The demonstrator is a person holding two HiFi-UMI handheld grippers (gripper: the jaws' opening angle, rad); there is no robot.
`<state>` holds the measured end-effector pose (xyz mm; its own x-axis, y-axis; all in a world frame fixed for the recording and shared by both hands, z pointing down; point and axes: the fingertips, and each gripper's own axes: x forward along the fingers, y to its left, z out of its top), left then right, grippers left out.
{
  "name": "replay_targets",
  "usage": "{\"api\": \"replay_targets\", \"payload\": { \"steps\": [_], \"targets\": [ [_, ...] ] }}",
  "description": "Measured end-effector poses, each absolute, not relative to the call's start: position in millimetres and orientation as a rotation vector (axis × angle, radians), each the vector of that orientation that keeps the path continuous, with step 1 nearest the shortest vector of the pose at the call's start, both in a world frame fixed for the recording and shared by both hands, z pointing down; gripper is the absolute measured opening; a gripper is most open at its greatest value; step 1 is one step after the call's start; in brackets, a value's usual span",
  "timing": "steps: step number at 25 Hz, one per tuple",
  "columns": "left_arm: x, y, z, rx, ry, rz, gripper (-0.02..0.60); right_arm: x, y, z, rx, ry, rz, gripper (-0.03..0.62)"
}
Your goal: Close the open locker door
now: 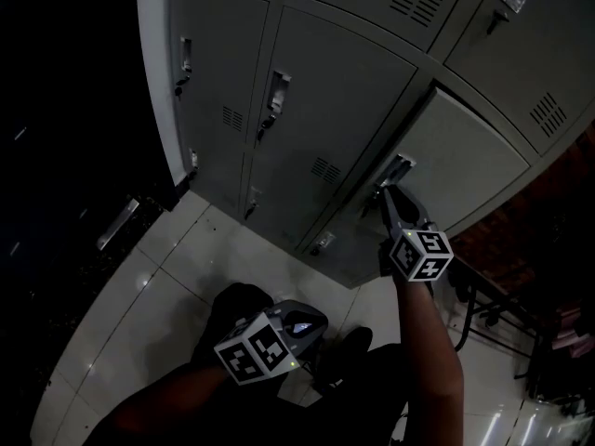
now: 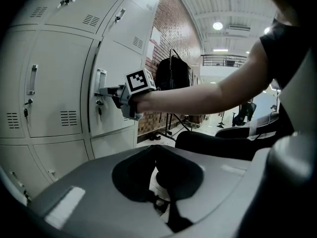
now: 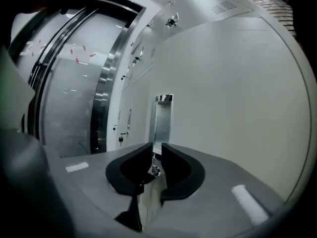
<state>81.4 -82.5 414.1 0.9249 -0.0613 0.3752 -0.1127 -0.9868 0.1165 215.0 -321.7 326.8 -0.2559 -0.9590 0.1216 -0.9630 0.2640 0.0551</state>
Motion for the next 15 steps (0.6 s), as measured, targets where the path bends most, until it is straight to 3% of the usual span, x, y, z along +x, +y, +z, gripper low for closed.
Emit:
{"api": "replay_targets", "payload": {
  "steps": [8, 10, 15],
  "targets": [
    [75.8, -83.7, 411.8, 2.945, -0.142, 0.550, 0.012, 248.0, -351.2, 327.3, 1.988, -2.291, 0.088, 0.049],
    [75.8, -83.8, 411.2, 2.948, -0.141, 0.548, 0.012, 249.9, -352.5, 326.9, 2.003, -2.279, 0.084, 0.004],
    [74.4, -84.2, 412.3, 2.946, -0.141, 0.543, 0.012, 250.4, -351.0, 326.9, 2.014, -2.264, 0.069, 0.003]
  ]
}}
